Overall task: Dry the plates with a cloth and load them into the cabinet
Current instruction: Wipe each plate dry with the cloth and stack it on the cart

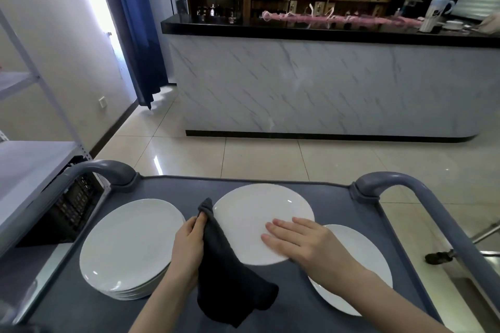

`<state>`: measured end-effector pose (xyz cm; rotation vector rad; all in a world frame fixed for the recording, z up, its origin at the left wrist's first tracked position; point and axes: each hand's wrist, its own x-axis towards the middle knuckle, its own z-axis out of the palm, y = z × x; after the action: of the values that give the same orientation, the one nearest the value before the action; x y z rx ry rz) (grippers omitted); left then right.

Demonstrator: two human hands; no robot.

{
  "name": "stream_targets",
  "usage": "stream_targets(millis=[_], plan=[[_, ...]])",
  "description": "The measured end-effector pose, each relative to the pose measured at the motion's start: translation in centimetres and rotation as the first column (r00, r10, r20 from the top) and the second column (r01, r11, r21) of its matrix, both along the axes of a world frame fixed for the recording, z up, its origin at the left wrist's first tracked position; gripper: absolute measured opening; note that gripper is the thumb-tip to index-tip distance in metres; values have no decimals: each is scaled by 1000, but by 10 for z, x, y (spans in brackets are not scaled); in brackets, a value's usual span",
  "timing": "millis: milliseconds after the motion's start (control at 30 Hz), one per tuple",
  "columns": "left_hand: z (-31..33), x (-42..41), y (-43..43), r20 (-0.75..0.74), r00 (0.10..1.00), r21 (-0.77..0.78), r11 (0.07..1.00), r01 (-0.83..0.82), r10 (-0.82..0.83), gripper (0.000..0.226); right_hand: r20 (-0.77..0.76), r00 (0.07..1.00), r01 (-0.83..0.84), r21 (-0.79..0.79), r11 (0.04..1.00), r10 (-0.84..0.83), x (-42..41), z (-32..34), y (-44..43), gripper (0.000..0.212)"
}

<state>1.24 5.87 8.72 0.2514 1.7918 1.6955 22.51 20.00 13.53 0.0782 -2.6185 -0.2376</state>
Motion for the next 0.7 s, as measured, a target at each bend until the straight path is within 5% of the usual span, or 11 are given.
stream_targets(millis=[100, 133, 200, 267, 333, 500, 633, 700], plan=[[1, 5, -4, 38, 997, 85, 994, -70, 67, 34, 0, 990, 124, -439, 890, -138, -1, -3, -9, 29], [4, 8, -5, 31, 997, 109, 991, -79, 76, 32, 63, 975, 202, -649, 734, -213, -2, 0, -11, 23], [11, 16, -4, -42, 995, 137, 987, -83, 89, 28, 171, 942, 248, -934, 258, -289, -2, 1, -12, 9], [18, 25, -4, -109, 989, 163, 983, -80, 98, 23, 149, 924, 118, -987, -108, -352, -3, 1, -13, 13], [23, 31, -5, -207, 976, 195, 980, -33, 74, 17, 128, 904, -2, -953, -304, -408, -4, 0, -16, 26], [36, 46, 7, -537, 829, 79, 969, 232, -155, 45, 110, 899, -98, -893, -440, -423, -11, -10, -30, 44], [33, 63, 27, -825, 435, -225, 916, 331, -360, 52, 82, 911, -140, -860, -491, -404, -15, -11, -39, 43], [32, 63, 28, -828, 398, -264, 900, 346, -395, 48, 88, 903, -150, -853, -499, -421, -15, -9, -38, 44]])
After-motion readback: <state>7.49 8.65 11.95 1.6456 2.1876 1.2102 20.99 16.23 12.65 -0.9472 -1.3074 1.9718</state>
